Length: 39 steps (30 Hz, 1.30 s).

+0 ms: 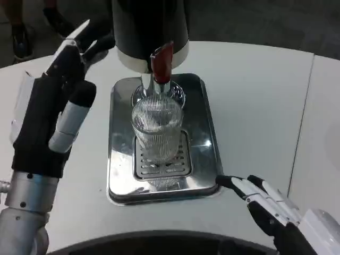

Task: Grasp the cup under the faucet to collect the drink, then remove the cup.

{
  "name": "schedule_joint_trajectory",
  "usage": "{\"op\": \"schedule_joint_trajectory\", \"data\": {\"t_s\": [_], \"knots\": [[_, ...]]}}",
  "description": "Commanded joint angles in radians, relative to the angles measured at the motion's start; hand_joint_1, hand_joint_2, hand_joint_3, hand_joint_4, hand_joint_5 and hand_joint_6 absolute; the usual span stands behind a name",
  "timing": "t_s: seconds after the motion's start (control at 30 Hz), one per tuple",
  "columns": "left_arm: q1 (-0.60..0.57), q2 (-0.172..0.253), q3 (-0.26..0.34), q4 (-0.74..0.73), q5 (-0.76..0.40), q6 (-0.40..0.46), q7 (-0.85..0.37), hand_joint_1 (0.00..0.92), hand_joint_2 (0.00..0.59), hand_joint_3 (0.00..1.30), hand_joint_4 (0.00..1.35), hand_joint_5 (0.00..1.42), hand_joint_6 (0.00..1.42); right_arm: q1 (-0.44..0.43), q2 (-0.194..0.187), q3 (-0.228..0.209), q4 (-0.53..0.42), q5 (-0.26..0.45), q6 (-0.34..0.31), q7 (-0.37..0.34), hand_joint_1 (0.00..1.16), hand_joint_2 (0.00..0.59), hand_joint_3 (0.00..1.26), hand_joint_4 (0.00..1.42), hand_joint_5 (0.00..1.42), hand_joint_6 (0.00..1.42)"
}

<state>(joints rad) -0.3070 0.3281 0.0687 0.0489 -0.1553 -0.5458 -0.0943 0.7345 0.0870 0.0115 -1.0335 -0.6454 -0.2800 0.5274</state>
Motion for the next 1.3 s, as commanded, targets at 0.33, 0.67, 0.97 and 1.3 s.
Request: {"op": "schedule_joint_trajectory", "data": {"t_s": [0.33, 0.67, 0.97, 1.3], "knots": [[-0.165, 0.031, 0.041, 0.108, -0.146, 0.135, -0.285, 0.057, 0.046, 0.19, 0.14, 0.2, 0.18, 0.019, -0.008, 0.0, -0.014, 0.01, -0.007, -0.019, 0.4, 0.521, 0.11, 0.08, 0.0, 0.0], [-0.231, 0.04, 0.059, 0.147, -0.162, 0.203, -0.38, 0.045, 0.049, 0.15, 0.08, 0.17, 0.16, 0.014, -0.009, 0.014, -0.014, 0.005, -0.003, -0.022, 0.39, 0.521, 0.12, 0.08, 0.0, 0.0], [-0.3, 0.049, 0.058, 0.231, -0.164, 0.23, -0.507, 0.027, 0.047, 0.11, 0.04, 0.13, 0.15, 0.018, -0.011, 0.03, -0.014, -0.005, 0.004, -0.022, 0.39, 0.521, 0.12, 0.08, 0.0, 0.0], [-0.349, 0.079, 0.033, 0.263, -0.142, 0.232, -0.618, 0.0, 0.057, 0.11, 0.02, 0.12, 0.13, 0.008, -0.013, 0.038, -0.014, -0.011, 0.02, -0.024, 0.39, 0.521, 0.12, 0.08, 0.0, 0.0]]}}
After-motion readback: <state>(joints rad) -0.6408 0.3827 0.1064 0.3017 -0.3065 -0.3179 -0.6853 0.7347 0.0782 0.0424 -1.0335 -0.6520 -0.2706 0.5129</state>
